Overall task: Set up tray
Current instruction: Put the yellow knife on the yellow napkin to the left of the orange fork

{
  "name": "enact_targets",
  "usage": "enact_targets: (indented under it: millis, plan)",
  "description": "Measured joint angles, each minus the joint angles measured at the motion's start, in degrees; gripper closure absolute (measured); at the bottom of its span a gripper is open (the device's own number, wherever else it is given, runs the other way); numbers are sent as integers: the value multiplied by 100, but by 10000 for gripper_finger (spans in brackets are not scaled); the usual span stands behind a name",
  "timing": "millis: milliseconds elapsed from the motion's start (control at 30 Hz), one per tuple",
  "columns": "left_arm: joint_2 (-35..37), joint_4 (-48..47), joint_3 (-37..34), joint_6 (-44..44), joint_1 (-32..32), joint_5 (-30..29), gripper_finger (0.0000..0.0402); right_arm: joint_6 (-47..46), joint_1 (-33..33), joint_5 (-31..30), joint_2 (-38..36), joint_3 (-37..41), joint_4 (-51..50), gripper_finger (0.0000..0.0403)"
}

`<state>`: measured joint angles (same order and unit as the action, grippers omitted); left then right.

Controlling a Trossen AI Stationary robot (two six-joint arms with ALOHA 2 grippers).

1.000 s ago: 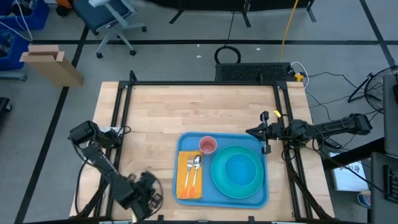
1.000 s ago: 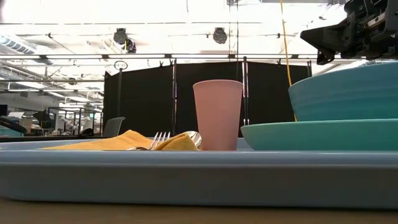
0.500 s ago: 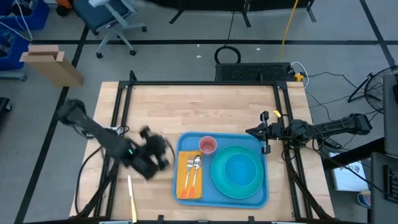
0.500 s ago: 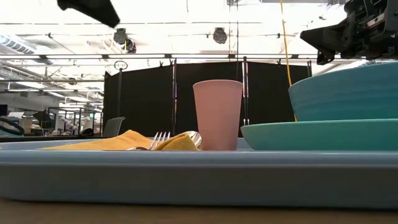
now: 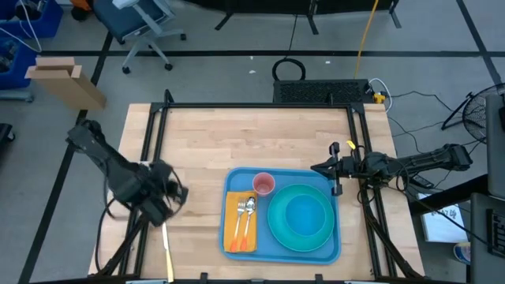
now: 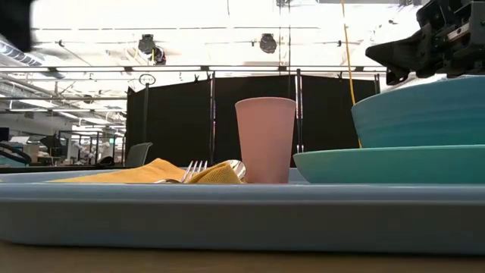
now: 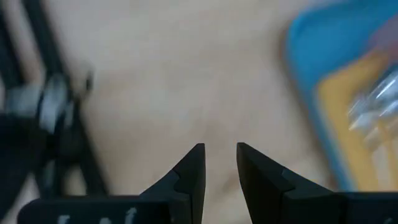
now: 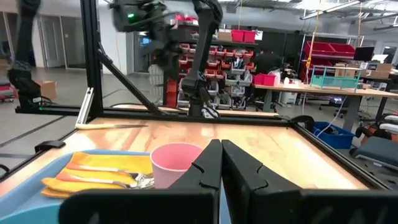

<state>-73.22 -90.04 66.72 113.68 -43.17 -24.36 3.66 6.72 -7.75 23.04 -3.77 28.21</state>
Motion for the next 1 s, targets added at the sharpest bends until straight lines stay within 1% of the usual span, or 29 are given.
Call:
enact_targets:
  millis: [67,133,233,267,333,433,600,667,733,800,900,1000]
  plan:
    - [-387,32,-2,464,-226,742,310,-22,0,0,22,0,-50,403]
    - [-828,132,-2,911,-443,1340,309,-91,0,0,31,0,-112,403]
    - [-1331,724,-5,1366,-824,2034,309,-105,0,0,54,0,-116,403]
    - [-1482,946,-4,1480,-930,2171,309,-105,0,0,63,0,-117,403]
    - [-1761,1546,-4,1680,-1144,2206,309,-105,0,2,64,0,-120,403]
    - [-2105,2456,-3,1755,-1333,2236,309,-105,0,2,64,0,-109,403]
    - [-2607,3370,5,1719,-1390,2177,309,-87,0,2,64,0,-102,403]
    - [-2733,3530,5,1677,-1395,2268,309,-81,0,2,66,0,-26,403]
    - [-2747,3437,9,1671,-1395,2394,309,-57,0,4,66,0,54,403]
    - [-2753,3408,9,1680,-1395,2574,309,-60,0,4,64,1,109,403]
    - [-2753,3655,13,1670,-1404,2895,309,-116,0,7,66,2,114,403]
    - [-2753,3838,13,1595,-1482,2927,309,-122,0,7,64,2,114,403]
